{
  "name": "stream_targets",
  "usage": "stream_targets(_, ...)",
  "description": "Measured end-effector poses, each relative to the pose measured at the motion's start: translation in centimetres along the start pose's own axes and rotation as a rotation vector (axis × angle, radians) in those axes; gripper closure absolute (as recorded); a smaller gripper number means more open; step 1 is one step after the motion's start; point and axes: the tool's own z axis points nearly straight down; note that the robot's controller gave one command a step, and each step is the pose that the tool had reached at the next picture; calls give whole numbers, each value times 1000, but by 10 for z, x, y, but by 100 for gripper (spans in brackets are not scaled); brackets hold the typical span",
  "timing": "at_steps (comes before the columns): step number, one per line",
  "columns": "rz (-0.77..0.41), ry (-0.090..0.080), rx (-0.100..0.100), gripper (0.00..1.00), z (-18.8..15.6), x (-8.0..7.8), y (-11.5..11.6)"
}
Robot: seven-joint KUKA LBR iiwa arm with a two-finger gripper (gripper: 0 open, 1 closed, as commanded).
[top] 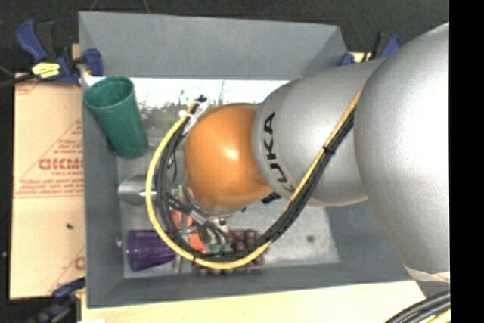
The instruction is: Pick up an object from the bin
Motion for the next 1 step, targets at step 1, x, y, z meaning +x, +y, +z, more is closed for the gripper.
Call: stream_targets(1, 14, 1, 0, 0, 64, -4, 11)
